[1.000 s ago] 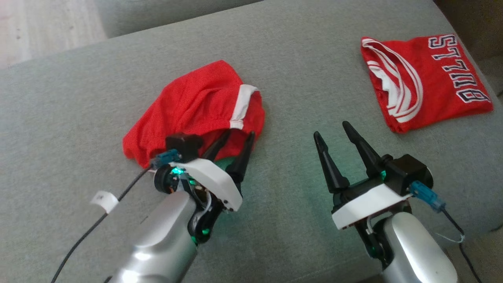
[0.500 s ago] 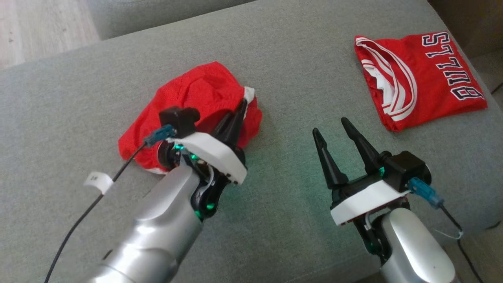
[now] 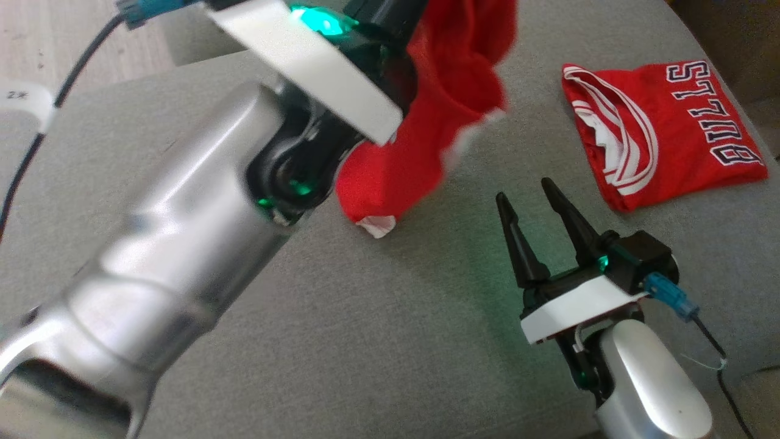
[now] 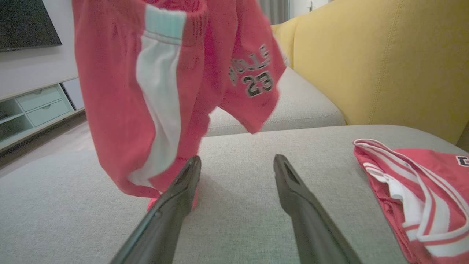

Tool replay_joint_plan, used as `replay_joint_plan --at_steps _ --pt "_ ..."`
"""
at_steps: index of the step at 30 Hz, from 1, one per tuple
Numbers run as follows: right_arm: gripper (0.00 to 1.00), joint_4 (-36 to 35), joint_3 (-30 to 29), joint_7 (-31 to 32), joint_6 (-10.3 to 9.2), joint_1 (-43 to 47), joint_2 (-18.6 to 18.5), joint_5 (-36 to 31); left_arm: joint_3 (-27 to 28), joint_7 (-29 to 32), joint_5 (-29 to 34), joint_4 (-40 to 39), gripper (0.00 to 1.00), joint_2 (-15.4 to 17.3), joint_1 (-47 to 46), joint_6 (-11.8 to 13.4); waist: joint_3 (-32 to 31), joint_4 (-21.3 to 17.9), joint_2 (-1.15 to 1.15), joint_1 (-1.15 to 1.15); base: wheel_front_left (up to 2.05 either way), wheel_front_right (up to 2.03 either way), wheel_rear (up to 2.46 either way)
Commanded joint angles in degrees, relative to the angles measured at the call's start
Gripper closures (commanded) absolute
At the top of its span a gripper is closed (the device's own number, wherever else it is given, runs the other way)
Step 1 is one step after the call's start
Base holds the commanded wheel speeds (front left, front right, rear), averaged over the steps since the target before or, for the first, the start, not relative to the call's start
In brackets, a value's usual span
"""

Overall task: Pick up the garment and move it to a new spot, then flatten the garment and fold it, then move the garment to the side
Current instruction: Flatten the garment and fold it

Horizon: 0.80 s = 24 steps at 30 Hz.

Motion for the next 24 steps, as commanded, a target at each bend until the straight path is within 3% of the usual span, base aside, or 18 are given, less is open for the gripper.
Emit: replay_joint_plan --at_steps 1,7,10,13,19,24 --pt "0.0 -2.05 0.52 -0.99 0.4 -1.6 0.84 0.04 1.8 0.81 -3.1 -3.4 1.0 3.25 -0.35 -0.34 -0.1 0.69 0.0 0.0 0.0 0.0 0.0" --pt "0.0 -2.28 -0.04 -0.95 0.4 -1.09 0.94 -0.2 -0.24 9.96 -14.41 -8.32 1.0 14.26 10.31 -0.34 -0.7 3.56 0.0 0.0 0.0 0.0 0.0" --pt "0.0 -2.46 -0.11 -0.67 0.4 -0.77 0.94 -0.36 -4.85 14.47 -11.31 -5.69 1.0 21.03 14.66 -0.34 -1.06 5.11 0.0 0.0 0.0 0.0 0.0" --pt "0.0 -2.77 -0.2 -0.25 0.4 -0.55 0.8 -0.54 -9.64 16.15 -4.71 -1.8 1.0 24.88 16.77 -0.02 -1.35 6.6 0.0 0.0 0.0 0.0 0.0" --pt "0.0 -3.36 -0.2 0.51 0.4 -0.38 0.67 -0.66 -15.5 12.38 10.34 5.8 1.0 26.69 16.51 3.33 -1.96 8.43 0.0 0.0 0.0 0.0 0.0" --pt "0.0 -3.48 0.01 0.92 0.4 -0.14 0.53 -0.5 -15.57 4.13 16.01 11.52 1.0 24.38 17.04 5.87 -2.85 8.8 0.0 0.0 0.0 0.0 0.0"
